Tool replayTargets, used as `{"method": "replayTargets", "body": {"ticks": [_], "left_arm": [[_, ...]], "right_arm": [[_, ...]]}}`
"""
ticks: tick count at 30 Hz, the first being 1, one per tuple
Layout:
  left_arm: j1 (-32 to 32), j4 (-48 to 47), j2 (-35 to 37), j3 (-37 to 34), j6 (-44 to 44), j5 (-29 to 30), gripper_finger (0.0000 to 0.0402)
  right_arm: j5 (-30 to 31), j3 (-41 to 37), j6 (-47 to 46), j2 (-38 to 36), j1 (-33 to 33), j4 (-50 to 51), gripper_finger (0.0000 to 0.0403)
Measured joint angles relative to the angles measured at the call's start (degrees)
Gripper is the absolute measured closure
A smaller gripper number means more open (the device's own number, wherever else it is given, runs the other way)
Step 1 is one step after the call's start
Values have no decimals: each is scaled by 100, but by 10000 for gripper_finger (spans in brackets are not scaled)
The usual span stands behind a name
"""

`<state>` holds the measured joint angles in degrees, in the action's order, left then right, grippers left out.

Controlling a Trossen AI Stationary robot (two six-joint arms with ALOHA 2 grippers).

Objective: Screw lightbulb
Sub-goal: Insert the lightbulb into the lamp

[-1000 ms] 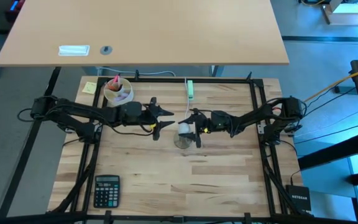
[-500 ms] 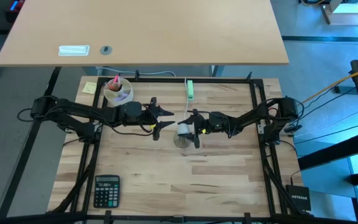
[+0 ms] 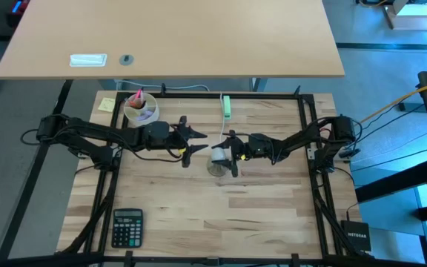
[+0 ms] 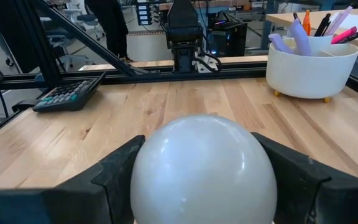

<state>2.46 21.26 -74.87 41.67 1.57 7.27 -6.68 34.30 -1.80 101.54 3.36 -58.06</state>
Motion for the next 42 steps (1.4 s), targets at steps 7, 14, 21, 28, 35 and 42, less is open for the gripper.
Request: {"method": "replayTargets", "body": {"ticks": [7, 14, 21, 28, 35, 42], "left_arm": [[0, -570, 0, 0, -409, -73, 245], [1, -1115, -6, 0, -971, -114, 244], [-46, -1276, -583, 0, -1421, -114, 244], [-30, -1116, -1064, 0, -1467, -160, 244], [-10, -1121, -1125, -3, -1452, -153, 244], [-319, 680, -1714, -722, -1452, -158, 250]], "right_arm": [[0, -9, -62, 20, 5, -124, 134], [2, -15, -73, 22, 7, -142, 138], [59, -20, -85, 28, 4, -175, 138], [57, -20, -90, 31, 4, -180, 139], [-22, -20, -118, 31, 4, -171, 139], [-37, -25, -120, 31, 4, -177, 139]]}}
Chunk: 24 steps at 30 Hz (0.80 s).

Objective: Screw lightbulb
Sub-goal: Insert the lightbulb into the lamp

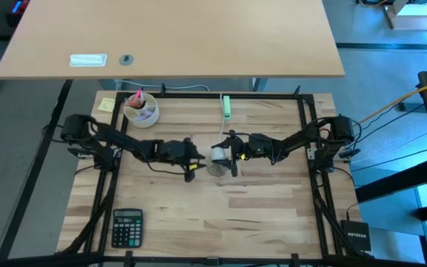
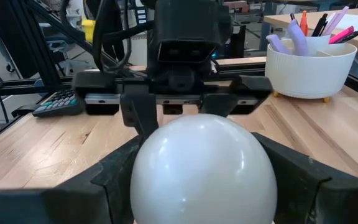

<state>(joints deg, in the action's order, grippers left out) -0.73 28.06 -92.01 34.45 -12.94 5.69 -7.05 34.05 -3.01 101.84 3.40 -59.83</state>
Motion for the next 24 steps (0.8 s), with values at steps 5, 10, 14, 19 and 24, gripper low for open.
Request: {"method": "replayTargets", "body": {"ticks": [5, 10, 14, 19, 24], "left_arm": [[-76, 914, -652, -126, -155, 5, 253], [-69, 1180, -1337, 231, 145, -1, 246], [-29, 1102, -1553, 416, 385, 3, 248], [-25, 623, -1547, 482, 618, 12, 259], [-25, 738, -1650, 476, 521, 22, 267]], "right_arm": [[-4, 1, 28, 2, 0, -15, 139], [-6, 1, 56, 2, 0, -16, 140], [-8, 1, 72, 2, 0, -5, 140], [-6, 6, 86, 0, 0, 78, 140], [157, 6, 56, 0, -6, 109, 138]]}}
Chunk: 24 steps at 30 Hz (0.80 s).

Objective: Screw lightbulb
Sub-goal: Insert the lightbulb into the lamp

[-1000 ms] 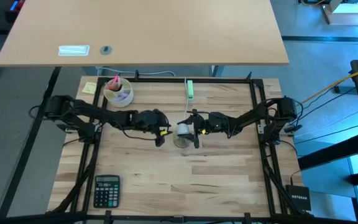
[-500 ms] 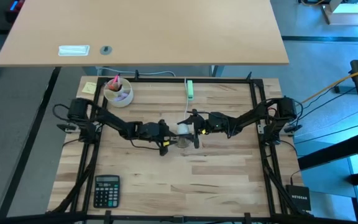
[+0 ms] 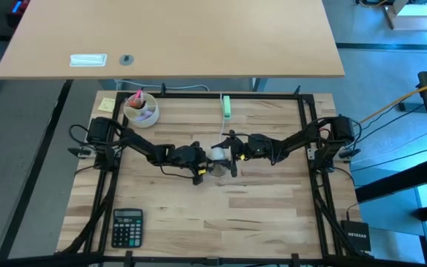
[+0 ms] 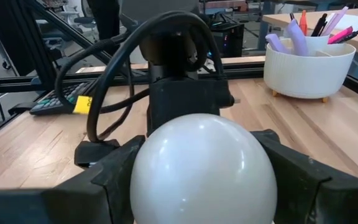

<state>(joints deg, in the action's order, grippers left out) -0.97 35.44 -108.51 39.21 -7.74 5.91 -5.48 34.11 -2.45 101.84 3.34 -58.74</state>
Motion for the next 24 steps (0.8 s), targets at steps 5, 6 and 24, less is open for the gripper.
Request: {"method": "replayTargets", "body": {"ticks": [5, 6, 24], "left_arm": [[0, 12, -51, -5, -86, 11, 268], [0, 50, -53, -9, -84, 9, 268], [-2, 304, -79, -29, 27, -15, 263]], "right_arm": [[272, 0, -221, 0, -11, 2, 132], [343, 0, -343, 0, -11, 4, 134], [1561, 4, -309, 0, -523, 126, 133]]}}
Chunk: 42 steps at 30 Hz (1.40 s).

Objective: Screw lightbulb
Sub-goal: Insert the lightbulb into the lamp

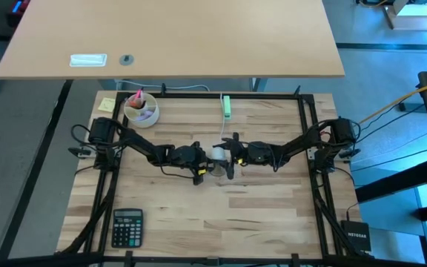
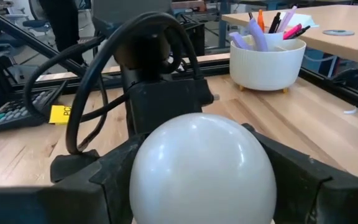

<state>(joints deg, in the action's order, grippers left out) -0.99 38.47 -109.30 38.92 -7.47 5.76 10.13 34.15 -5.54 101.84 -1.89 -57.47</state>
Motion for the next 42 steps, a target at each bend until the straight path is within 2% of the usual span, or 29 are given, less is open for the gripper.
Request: {"method": "replayTargets", "body": {"ticks": [3, 11, 15, 19, 26, 32, 38, 42], "left_arm": [[-10, 89, -8, 18, -49, -6, 248], [20, 187, 4, 31, -213, -65, 170], [31, 521, -21, 26, -132, 48, 154], [30, 802, -196, 33, -153, 308, 157], [-48, 1723, -690, 211, -272, 301, 173], [-48, 1750, -684, 313, -138, 305, 189], [18, 1566, -655, 319, -88, 367, 241], [22, 1508, -618, 321, -44, 307, 241]], "right_arm": [[-5, 0, 6, 0, 0, 1, 133], [-32, -2, 138, 0, 0, -3, 132], [-63, -4, 155, 0, 2, -39, 132], [-82, -4, 270, 0, 2, -40, 132], [-170, -5, 338, 4, 15, -133, 132], [-212, -7, 345, 4, 15, -190, 132], [-214, -5, 343, 4, 17, -189, 132], [-252, -13, 343, -22, 17, -232, 132]]}}
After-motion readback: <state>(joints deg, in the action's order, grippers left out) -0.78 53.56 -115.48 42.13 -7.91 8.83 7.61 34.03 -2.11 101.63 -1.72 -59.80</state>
